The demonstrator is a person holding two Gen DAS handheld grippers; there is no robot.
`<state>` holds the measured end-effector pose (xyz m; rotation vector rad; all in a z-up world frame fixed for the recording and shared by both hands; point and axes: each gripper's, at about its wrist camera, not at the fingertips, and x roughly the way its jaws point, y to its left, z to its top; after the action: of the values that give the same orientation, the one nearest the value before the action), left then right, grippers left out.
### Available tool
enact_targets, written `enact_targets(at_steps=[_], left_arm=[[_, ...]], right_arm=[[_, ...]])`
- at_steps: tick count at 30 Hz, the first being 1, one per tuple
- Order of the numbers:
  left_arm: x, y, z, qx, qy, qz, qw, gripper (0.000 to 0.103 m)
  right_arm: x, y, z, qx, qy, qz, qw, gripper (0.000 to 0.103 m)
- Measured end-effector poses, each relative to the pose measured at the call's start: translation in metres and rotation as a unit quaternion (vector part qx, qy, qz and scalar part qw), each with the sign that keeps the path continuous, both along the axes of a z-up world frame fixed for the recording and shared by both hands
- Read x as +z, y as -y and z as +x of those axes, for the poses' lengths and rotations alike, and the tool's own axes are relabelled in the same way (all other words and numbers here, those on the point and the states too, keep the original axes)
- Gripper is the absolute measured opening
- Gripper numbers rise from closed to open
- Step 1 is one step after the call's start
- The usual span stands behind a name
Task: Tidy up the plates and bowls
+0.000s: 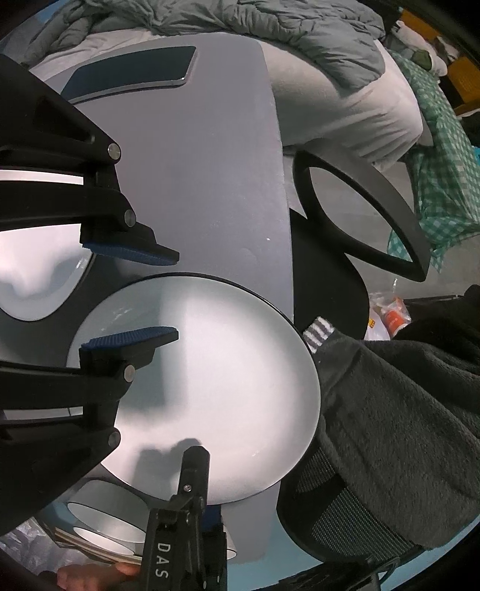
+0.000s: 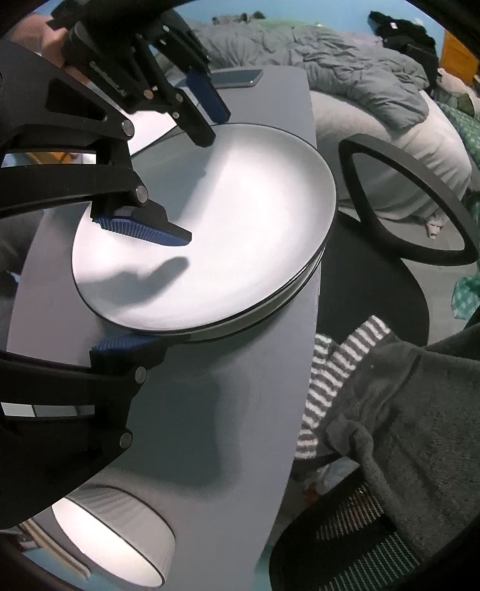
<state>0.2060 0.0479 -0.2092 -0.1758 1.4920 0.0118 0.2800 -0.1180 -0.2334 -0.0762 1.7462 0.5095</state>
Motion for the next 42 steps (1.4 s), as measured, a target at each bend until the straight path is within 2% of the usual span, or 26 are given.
enact_targets(at_steps=[3,7,9,11,14,17,19,24,34,42], left_arm=[[0.002,-0.002,-0.004,-0.001,0.002,0.0,1.0,0.04],[0.005,-0.003,-0.009,-0.004,0.006,0.001,1.0,0.04],[0.008,-0.003,-0.011,-0.004,0.009,-0.002,1.0,0.04],[0.01,-0.003,-0.014,-0.006,0.011,-0.002,0.9999,0.04],[0.014,-0.004,-0.017,-0.01,0.017,-0.002,0.9998,0.04],[0.02,-0.008,-0.022,-0.011,0.026,-0.004,0.9996,0.041],[0.027,-0.012,-0.027,-0.012,0.035,-0.003,0.9993,0.047],[0.042,-0.023,-0.04,-0.02,0.053,0.007,0.9983,0.048],[0.057,-0.062,-0.078,-0.015,0.061,0.012,0.998,0.049],[0.047,-0.092,-0.105,-0.026,0.052,0.039,0.9975,0.055]], right_arm=[[0.004,-0.003,-0.004,0.003,0.017,-0.011,1.0,0.043],[0.01,-0.005,-0.008,0.006,0.04,-0.021,0.999,0.045],[0.013,-0.01,-0.01,0.021,0.068,-0.052,0.996,0.053],[0.015,-0.015,-0.012,0.039,0.087,-0.07,0.993,0.053],[0.018,-0.019,-0.014,0.048,0.09,-0.069,0.992,0.053],[0.028,-0.02,-0.018,0.048,0.111,-0.074,0.99,0.053],[0.037,-0.02,-0.021,0.045,0.125,-0.075,0.988,0.053],[0.058,-0.022,-0.034,0.046,0.154,-0.068,0.985,0.053],[0.082,-0.03,-0.062,0.062,0.185,-0.069,0.978,0.053],[0.087,-0.03,-0.086,0.061,0.175,-0.051,0.981,0.054]])
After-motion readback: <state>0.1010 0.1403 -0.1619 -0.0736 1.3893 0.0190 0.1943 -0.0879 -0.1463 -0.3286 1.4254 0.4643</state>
